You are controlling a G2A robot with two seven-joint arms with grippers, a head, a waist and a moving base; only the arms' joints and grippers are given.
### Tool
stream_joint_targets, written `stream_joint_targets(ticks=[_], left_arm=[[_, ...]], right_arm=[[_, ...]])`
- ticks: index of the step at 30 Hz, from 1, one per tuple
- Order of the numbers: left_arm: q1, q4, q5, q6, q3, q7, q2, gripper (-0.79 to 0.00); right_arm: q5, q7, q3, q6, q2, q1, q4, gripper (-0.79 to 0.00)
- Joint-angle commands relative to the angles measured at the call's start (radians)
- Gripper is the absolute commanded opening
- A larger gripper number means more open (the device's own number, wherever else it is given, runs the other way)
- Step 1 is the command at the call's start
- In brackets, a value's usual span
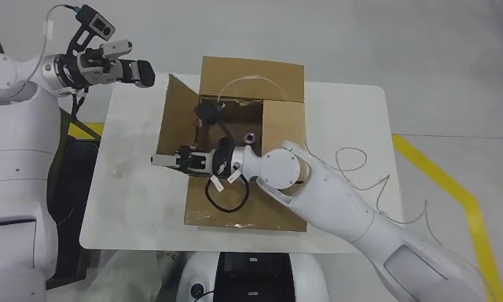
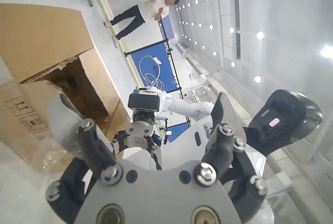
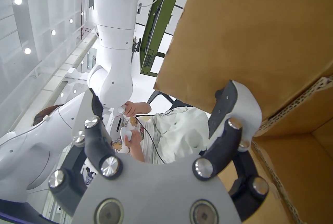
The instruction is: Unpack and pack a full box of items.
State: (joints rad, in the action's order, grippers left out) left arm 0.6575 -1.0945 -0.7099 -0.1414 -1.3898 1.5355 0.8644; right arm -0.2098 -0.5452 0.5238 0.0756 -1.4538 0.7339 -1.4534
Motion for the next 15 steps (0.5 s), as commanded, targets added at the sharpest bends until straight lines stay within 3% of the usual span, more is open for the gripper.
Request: stream_joint_targets(ticks=[1,8,15], left_arm=[[-0.004,0.003,0.000,0.000,0.021,0.000,0.004,0.000],[-0.020,0.057,0.082,-0.027,0.082,-0.070,0.015,0.000],[-0.067,0.169,0.108,-0.017,0.139,-0.089,0.030,0.000]], right_arm=[[-0.002,-0.001,-0.010,0.004,-0.012,-0.009,0.019,0.000],[-0.004,-0.009,-0.016,0.019,-0.040,-0.020,0.057,0.000],[0.017,-0.026,0.035,0.023,-0.029,0.030,0.023,0.000]])
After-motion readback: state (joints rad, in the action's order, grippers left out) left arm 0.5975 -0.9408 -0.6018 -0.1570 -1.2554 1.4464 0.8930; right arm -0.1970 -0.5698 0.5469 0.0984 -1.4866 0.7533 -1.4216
